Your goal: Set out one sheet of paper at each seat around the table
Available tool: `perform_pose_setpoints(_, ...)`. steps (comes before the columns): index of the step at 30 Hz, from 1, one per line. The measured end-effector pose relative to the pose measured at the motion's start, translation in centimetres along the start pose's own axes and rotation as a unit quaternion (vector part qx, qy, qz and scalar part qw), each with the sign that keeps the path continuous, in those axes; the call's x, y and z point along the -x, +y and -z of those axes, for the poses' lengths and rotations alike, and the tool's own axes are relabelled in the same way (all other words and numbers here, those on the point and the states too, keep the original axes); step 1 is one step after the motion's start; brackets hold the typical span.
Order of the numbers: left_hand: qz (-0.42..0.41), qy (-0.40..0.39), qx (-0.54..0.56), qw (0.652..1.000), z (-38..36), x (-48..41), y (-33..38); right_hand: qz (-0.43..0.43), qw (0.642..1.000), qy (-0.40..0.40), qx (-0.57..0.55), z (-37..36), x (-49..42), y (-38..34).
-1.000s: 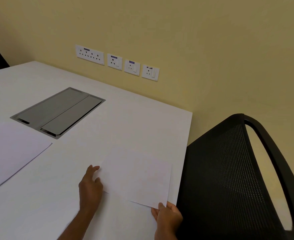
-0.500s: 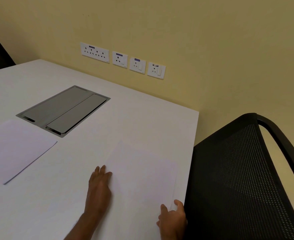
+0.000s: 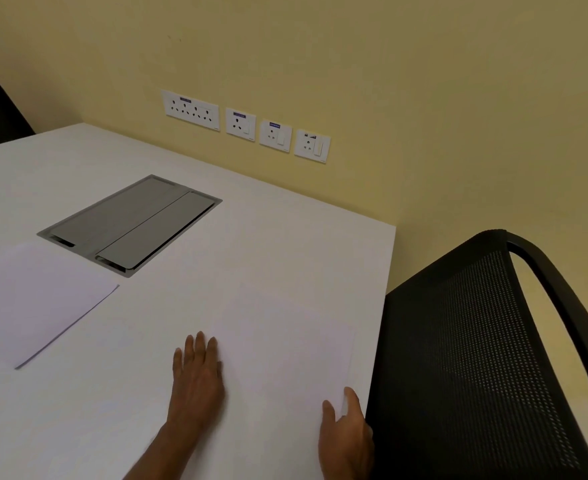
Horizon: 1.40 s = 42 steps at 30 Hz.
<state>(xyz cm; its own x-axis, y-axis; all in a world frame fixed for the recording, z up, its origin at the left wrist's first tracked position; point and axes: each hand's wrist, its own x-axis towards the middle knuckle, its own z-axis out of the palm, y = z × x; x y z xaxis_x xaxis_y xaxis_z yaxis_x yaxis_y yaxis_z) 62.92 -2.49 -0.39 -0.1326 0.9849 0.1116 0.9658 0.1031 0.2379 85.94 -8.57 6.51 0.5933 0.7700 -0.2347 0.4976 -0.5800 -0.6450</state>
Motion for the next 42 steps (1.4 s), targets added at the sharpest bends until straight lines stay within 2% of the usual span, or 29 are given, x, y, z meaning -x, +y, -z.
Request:
perform_pose_setpoints(3, 0.004, 0.015, 0.038, 0.999, 1.7, 0.5, 0.4, 0.039, 0.999, -0.009, 0.007, 0.7, 0.6, -0.8)
perform_pose_setpoints(5, -0.001, 0.034, 0.053, 0.998, 3.6, 0.8, 1.1, 0.102, 0.995, -0.003, 0.008, 1.1, 1.3, -1.3)
perform_pose_setpoints(9, -0.018, 0.087, 0.076, 0.993, 8.2, 1.6, 2.7, 0.274, 0.957, 0.094, -0.007, 2.1, 2.4, -2.8)
perform_pose_setpoints(12, -0.04, 0.119, 0.085, 0.988, 12.0, 2.4, 3.8, 0.344, 0.933, 0.102, 0.016, 4.3, 3.4, -4.8)
perform_pose_setpoints(17, -0.073, 0.157, 0.086, 0.981, 18.4, 5.0, 5.7, 0.414, 0.902, 0.118, 0.038, 9.4, 6.2, -8.2)
perform_pose_setpoints(23, -0.088, 0.193, 0.092, 0.973, 25.9, 10.4, 8.5, 0.454, 0.882, 0.123, 0.042, 16.1, 10.2, -10.2)
perform_pose_setpoints(34, -0.048, 0.255, 0.07, 0.963, 37.2, 24.8, 11.2, 0.541, 0.834, 0.111, 0.003, 28.0, 21.6, -8.9)
perform_pose_setpoints(42, -0.063, 0.3, 0.061, 0.95, 44.3, 34.1, 9.8, 0.605, 0.791, 0.08, -0.031, 31.7, 30.9, -7.5)
